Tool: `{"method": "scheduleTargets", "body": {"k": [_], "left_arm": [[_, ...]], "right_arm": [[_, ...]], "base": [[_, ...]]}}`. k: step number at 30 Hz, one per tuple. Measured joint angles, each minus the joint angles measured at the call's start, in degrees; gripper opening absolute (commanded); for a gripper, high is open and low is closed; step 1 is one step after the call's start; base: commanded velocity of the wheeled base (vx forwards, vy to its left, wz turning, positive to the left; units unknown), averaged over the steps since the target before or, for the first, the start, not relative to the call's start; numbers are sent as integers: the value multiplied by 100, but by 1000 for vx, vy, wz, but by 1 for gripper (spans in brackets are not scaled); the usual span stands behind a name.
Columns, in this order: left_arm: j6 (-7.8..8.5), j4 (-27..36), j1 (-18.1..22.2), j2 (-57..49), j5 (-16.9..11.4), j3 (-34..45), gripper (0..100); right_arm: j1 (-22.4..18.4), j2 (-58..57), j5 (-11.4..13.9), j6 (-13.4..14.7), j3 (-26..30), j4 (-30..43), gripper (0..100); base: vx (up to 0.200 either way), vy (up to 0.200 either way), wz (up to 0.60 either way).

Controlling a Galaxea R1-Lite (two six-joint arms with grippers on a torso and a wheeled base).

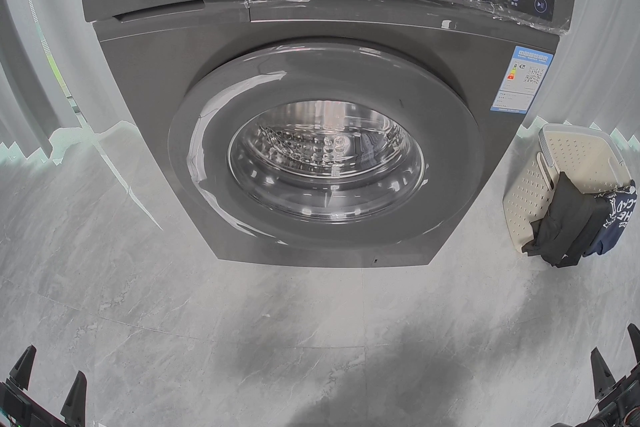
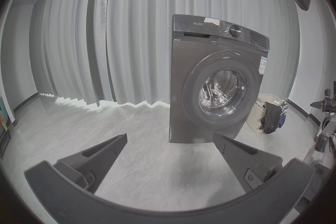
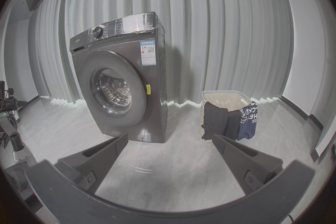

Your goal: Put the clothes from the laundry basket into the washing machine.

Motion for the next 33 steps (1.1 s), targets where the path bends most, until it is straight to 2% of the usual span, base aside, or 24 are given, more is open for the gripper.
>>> {"method": "scheduleTargets", "body": {"k": [25, 31, 33], "left_arm": [[0, -5, -5, 0, 4, 0, 100], [0, -2, -5, 0, 4, 0, 100], [0, -2, -5, 0, 6, 0, 100]], "right_arm": [[-17, 0, 90, -78, 0, -9, 100], [-15, 0, 93, -107, 0, -1, 100], [-15, 0, 94, -105, 0, -4, 100]], "base": [[8, 0, 0], [200, 0, 0], [0, 0, 0]]}}
